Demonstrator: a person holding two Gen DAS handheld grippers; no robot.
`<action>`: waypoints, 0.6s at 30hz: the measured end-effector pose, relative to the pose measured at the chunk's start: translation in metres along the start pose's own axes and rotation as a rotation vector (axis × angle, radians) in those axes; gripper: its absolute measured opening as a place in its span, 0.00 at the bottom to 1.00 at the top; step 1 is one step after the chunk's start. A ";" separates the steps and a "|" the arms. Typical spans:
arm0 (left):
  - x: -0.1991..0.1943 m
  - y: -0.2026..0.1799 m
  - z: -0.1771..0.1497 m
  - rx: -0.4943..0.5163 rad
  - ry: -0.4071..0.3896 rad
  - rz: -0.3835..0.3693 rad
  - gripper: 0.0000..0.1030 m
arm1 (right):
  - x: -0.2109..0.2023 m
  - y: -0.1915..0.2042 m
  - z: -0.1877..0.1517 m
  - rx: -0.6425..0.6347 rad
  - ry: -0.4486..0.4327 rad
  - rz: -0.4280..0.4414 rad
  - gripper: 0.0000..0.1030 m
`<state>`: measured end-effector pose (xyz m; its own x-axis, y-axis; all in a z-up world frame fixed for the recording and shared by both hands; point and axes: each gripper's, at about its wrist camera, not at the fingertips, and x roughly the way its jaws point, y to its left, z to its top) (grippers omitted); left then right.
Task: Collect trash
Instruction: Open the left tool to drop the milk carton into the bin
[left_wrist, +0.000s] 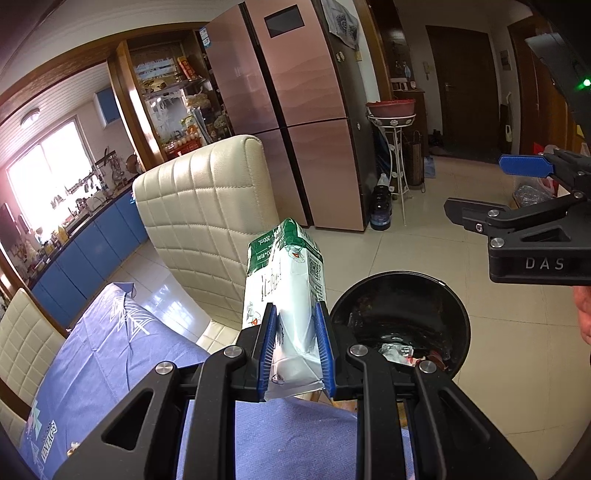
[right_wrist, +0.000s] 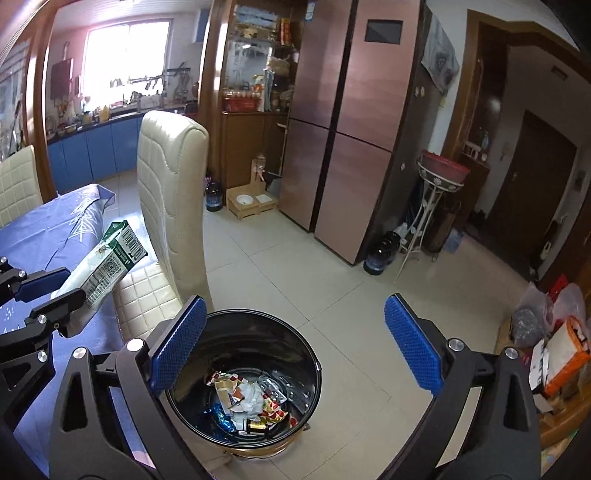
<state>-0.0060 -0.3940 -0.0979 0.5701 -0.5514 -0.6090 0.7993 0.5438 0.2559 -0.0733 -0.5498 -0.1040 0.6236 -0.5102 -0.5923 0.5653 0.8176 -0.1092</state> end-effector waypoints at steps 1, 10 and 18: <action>0.000 -0.002 0.000 0.004 -0.001 -0.005 0.21 | -0.001 -0.001 -0.002 0.004 0.005 -0.007 0.93; 0.003 -0.024 0.007 0.044 -0.019 -0.066 0.21 | -0.007 -0.017 -0.019 0.024 0.052 -0.062 0.93; 0.005 -0.039 0.016 0.082 -0.035 -0.092 0.21 | -0.013 -0.036 -0.029 0.065 0.065 -0.095 0.93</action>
<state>-0.0318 -0.4281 -0.0990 0.4984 -0.6195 -0.6065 0.8608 0.4369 0.2611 -0.1177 -0.5652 -0.1157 0.5305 -0.5643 -0.6325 0.6550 0.7466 -0.1166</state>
